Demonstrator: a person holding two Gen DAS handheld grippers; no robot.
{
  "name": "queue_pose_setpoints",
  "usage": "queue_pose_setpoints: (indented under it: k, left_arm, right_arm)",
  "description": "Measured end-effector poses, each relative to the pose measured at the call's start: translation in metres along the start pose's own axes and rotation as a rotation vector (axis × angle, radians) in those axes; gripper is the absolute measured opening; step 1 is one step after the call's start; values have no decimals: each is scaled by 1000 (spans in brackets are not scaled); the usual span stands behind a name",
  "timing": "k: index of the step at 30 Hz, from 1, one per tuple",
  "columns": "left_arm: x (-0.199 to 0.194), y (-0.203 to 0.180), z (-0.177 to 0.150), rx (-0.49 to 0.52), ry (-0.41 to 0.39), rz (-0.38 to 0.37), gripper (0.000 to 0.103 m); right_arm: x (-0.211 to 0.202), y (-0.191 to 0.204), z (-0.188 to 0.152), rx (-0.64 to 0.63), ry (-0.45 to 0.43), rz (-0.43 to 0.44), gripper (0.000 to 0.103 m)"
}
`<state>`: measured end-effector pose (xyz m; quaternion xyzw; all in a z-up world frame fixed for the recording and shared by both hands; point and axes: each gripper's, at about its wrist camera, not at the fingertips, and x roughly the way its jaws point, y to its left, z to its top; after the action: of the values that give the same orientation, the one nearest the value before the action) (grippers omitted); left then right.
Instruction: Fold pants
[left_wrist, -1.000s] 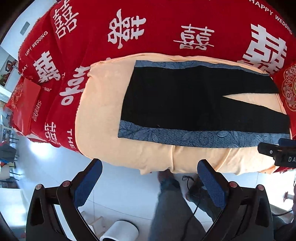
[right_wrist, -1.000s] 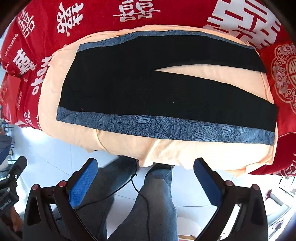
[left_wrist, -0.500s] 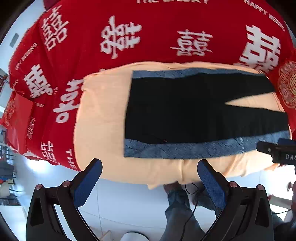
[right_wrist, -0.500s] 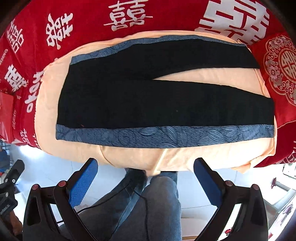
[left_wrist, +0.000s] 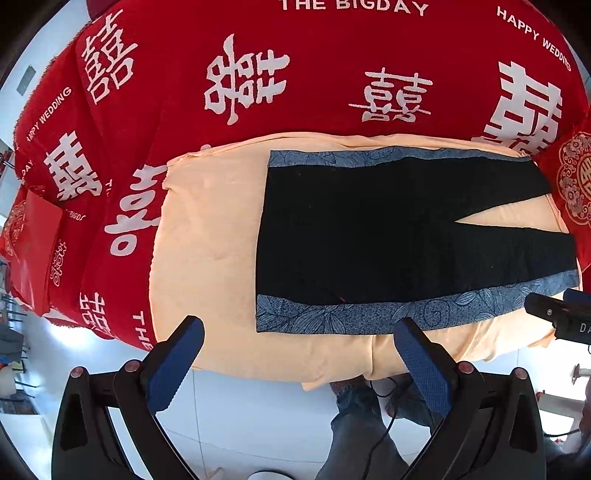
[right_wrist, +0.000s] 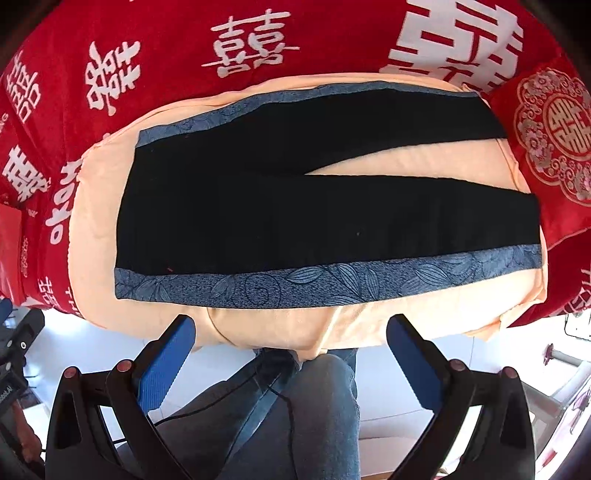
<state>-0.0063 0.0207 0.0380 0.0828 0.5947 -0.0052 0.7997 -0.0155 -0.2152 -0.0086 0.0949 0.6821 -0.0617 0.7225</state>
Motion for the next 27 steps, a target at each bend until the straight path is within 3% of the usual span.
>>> queue_pose_setpoints:
  k: [27]
  left_arm:
    - [4,-2,7,27,7,-8,103]
  right_arm:
    - [-8,-2,0,16,-22,-31,103]
